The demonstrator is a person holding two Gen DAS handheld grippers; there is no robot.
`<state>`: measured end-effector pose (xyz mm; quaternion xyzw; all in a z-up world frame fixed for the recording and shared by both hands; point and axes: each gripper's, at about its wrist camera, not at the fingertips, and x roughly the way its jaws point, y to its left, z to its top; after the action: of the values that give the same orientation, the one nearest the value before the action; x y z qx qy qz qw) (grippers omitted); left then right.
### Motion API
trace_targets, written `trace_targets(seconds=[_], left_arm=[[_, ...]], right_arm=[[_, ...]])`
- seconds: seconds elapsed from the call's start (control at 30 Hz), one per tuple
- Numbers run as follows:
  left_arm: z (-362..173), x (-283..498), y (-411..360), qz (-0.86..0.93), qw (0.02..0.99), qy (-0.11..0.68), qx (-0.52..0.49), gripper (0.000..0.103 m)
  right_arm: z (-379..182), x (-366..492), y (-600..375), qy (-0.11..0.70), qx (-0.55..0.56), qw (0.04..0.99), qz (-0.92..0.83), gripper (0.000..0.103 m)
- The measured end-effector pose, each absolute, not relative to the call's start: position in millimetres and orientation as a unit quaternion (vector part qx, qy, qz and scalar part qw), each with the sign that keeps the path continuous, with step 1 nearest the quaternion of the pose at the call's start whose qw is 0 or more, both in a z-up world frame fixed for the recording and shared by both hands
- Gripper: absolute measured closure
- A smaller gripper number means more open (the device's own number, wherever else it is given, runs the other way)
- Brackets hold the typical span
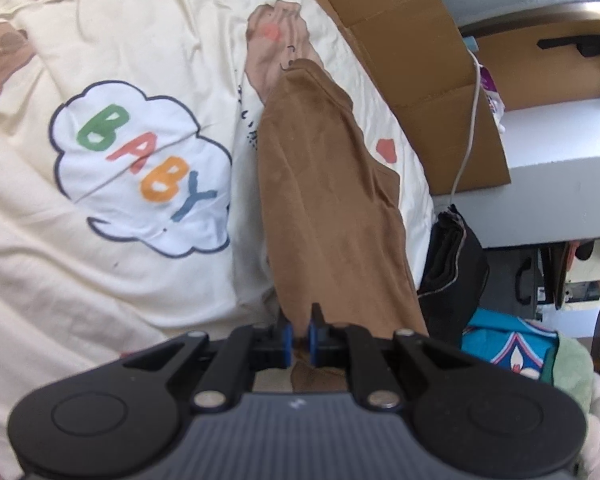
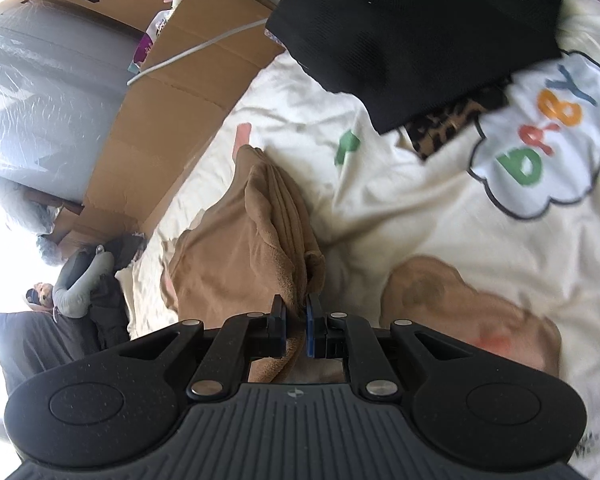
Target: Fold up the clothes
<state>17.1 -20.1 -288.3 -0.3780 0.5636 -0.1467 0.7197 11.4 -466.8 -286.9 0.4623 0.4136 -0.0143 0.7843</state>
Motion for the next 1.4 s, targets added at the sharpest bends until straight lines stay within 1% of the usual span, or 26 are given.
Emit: trace_targets(seconds=[0.33,0.7,1.13,1.17,1.23,1.27,1.3,1.33,1.4], left_arm=[[-276,-14,-4,-0.126,0.723,0.565,-0.378,0.095],[-273,-39,-4,-0.113,0.709,0.592,-0.368,0.095],[-332,-63,-4,-0.067,0.680,0.629,-0.372,0.094],[-339,-64,-3,-0.056,0.674,0.635,-0.373,0.093],[-348,-67,-1,-0.028,0.661,0.651,-0.373,0.091],[-349,-68,1,-0.021,0.659,0.653,-0.374,0.090],[-348,-69,2,-0.016,0.660,0.653,-0.372,0.087],[-346,-69,3,-0.010,0.662,0.654,-0.366,0.085],[-341,-67,8,0.007,0.666,0.655,-0.356,0.085]], right_arm=[[-274,-21,-455,0.436,0.450,0.779,-0.010,0.096],[-272,-47,-455,0.473,0.430,0.768,-0.025,0.096],[-319,-54,-451,0.525,0.405,0.747,-0.054,0.094],[-322,-54,-451,0.530,0.403,0.743,-0.059,0.093],[-323,-55,-454,0.540,0.398,0.737,-0.077,0.086],[-322,-56,-455,0.543,0.395,0.736,-0.084,0.086],[-319,-57,-458,0.540,0.398,0.737,-0.082,0.084],[-317,-57,-460,0.537,0.400,0.739,-0.079,0.080],[-309,-57,-464,0.529,0.398,0.746,-0.076,0.074]])
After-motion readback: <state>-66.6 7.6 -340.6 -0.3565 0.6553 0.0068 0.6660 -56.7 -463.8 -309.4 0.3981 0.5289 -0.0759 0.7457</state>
